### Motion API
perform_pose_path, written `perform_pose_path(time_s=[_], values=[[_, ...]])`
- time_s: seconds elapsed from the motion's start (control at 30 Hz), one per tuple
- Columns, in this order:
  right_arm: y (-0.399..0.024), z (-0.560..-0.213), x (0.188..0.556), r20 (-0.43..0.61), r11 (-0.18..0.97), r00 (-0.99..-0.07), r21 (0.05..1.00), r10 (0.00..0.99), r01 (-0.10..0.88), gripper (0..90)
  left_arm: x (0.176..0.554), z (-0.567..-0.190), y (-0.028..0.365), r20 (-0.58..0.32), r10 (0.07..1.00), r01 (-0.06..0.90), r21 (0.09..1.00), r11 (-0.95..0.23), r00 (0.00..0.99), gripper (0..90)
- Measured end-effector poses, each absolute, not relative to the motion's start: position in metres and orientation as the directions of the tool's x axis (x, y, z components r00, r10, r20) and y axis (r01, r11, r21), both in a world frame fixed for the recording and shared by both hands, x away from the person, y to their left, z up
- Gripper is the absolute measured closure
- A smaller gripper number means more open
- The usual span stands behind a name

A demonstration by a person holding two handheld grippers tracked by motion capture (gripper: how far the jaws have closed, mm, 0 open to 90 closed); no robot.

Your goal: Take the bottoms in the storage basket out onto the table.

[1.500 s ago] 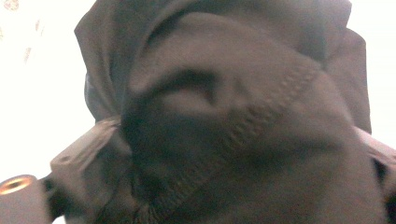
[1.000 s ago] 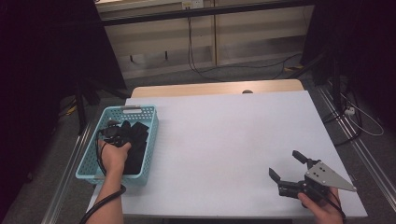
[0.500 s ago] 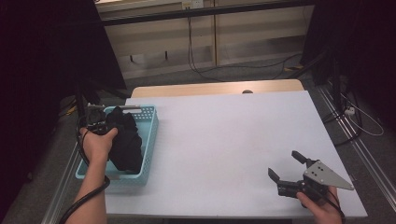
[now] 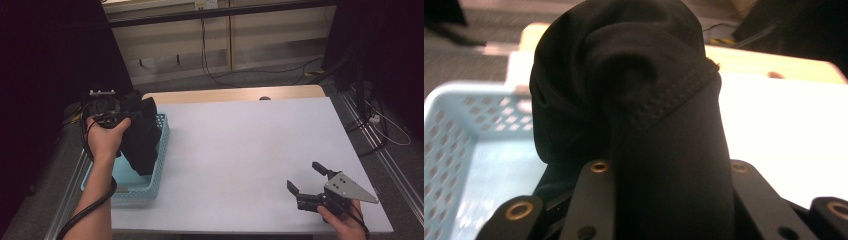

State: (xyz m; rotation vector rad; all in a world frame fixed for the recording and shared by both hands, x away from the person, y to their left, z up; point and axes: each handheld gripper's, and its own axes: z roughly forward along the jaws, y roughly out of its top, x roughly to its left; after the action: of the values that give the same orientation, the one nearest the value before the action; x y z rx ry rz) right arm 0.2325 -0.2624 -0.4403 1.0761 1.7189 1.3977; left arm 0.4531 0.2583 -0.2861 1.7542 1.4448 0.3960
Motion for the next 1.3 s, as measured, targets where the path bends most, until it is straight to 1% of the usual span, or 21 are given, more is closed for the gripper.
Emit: perform_pose_path(time_s=[0.13, 0.17, 0.2, 0.4, 0.5, 0.73, 1.0, 1.2, 1.23, 1.27, 1.3], values=[[-0.262, -0.44, 0.233, 0.001, 0.089, -0.44, 0.979, 0.898, 0.185, 1.5, 0.449, -0.274, 0.234, -0.258, 0.889, 0.644, 0.764, -0.051, 0.377, 71.4], [-0.262, -0.44, 0.232, 0.002, 0.089, -0.441, 0.979, 0.898, 0.185, 1.5, 0.447, -0.271, 0.222, -0.272, 0.869, 0.634, 0.771, -0.061, 0.414, 71.4], [-0.262, -0.44, 0.232, 0.002, 0.089, -0.441, 0.979, 0.898, 0.185, 1.5, 0.447, -0.271, 0.222, -0.272, 0.869, 0.634, 0.771, -0.061, 0.414, 71.4], [-0.262, -0.44, 0.232, -0.001, 0.09, -0.442, 0.979, 0.897, 0.182, 1.5, 0.44, -0.269, 0.188, -0.279, 0.819, 0.615, 0.781, -0.111, 0.501, 71.3], [-0.263, -0.44, 0.233, 0.001, 0.089, -0.439, 0.978, 0.899, 0.186, 1.5, 0.437, -0.273, 0.174, -0.293, 0.793, 0.611, 0.782, -0.123, 0.535, 71.3], [-0.262, -0.44, 0.233, -0.007, 0.099, -0.443, 0.977, 0.897, 0.186, 1.5, 0.426, -0.284, 0.138, -0.278, 0.74, 0.59, 0.784, -0.194, 0.613, 71.2], [-0.262, -0.44, 0.233, -0.008, 0.1, -0.44, 0.978, 0.898, 0.185, 1.5, 0.412, -0.3, 0.105, -0.32, 0.657, 0.58, 0.785, -0.22, 0.682, 71.0], [-0.261, -0.441, 0.234, -0.009, 0.106, -0.446, 0.976, 0.895, 0.192, 1.6, 0.403, -0.317, 0.081, -0.366, 0.577, 0.57, 0.792, -0.218, 0.73, 70.3], [-0.261, -0.441, 0.234, -0.01, 0.107, -0.446, 0.976, 0.895, 0.192, 1.6, 0.402, -0.322, 0.077, -0.358, 0.564, 0.553, 0.803, -0.221, 0.744, 69.4], [-0.261, -0.441, 0.234, -0.011, 0.108, -0.447, 0.975, 0.894, 0.192, 1.6, 0.401, -0.327, 0.074, -0.331, 0.56, 0.528, 0.816, -0.235, 0.759, 67.4], [-0.26, -0.442, 0.234, -0.009, 0.107, -0.446, 0.975, 0.895, 0.194, 1.6, 0.401, -0.337, 0.07, -0.295, 0.57, 0.504, 0.827, -0.25, 0.767, 56.9]])
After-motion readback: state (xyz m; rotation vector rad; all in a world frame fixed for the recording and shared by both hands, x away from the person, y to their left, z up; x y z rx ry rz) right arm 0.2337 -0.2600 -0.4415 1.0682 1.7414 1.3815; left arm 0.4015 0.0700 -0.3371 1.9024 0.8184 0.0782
